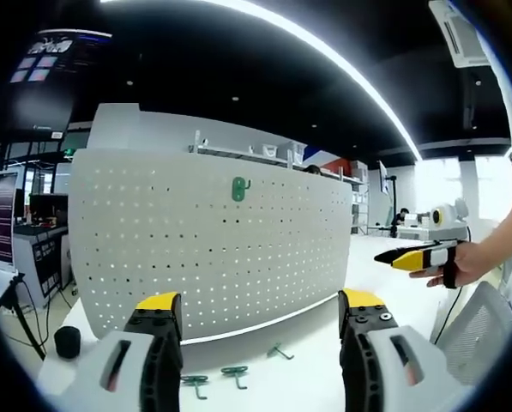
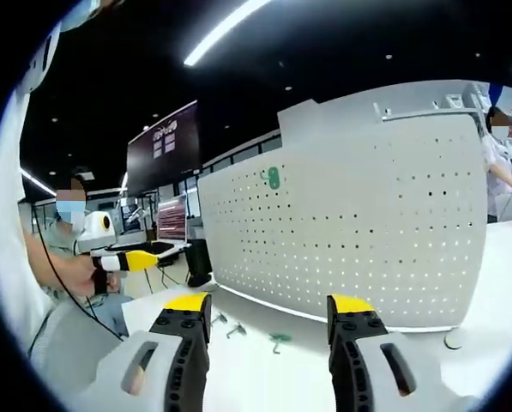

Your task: Insert the hook assembly into the mounting plate slot until the hook locks in place.

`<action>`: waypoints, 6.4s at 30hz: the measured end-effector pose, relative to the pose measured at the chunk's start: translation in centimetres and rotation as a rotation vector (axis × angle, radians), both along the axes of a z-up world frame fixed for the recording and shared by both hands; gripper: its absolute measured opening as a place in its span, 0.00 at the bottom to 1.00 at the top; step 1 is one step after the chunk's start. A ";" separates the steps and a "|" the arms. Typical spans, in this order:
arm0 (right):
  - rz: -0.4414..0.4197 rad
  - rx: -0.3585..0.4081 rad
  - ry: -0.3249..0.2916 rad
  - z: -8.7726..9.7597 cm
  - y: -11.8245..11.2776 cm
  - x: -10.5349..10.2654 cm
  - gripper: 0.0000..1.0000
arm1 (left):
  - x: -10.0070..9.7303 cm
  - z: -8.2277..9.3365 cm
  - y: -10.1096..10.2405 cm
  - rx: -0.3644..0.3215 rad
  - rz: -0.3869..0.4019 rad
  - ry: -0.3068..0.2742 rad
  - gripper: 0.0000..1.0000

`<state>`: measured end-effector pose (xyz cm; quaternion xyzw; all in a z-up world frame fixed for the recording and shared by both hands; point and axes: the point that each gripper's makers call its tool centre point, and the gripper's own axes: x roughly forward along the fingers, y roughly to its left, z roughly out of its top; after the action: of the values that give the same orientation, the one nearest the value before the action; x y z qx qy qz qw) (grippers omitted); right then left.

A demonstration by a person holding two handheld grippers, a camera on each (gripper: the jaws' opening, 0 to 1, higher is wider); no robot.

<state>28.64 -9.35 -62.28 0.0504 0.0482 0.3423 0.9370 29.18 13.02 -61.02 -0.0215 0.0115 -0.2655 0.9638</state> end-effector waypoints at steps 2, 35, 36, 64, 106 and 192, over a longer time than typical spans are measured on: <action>-0.005 0.003 0.002 -0.2 -0.2 -0.1 0.53 | -0.1 -0.1 0.1 0.002 0.001 0.001 0.77; -0.007 -0.025 0.035 -1.4 -0.3 -1.0 0.53 | -0.1 -1.6 1.6 0.042 -0.001 0.045 0.73; -0.007 -0.025 0.035 -1.4 -0.3 -1.0 0.53 | -0.1 -1.7 1.6 0.049 -0.005 0.050 0.73; 0.042 -0.134 0.108 -3.8 0.2 -1.8 0.52 | 2.2 -4.4 2.4 0.244 -0.186 0.129 0.71; 0.077 -0.177 0.213 -6.4 0.5 -2.4 0.47 | 3.9 -11.9 3.7 0.657 -0.493 0.297 0.59; 0.092 -0.213 0.282 -7.9 0.6 -3.1 0.42 | 8.1 -21.3 5.0 0.994 -0.857 0.567 0.27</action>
<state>25.59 -8.78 -70.20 -0.0036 0.2174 0.3672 0.9044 37.25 17.97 -82.28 0.3584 0.3886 -0.5682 0.6306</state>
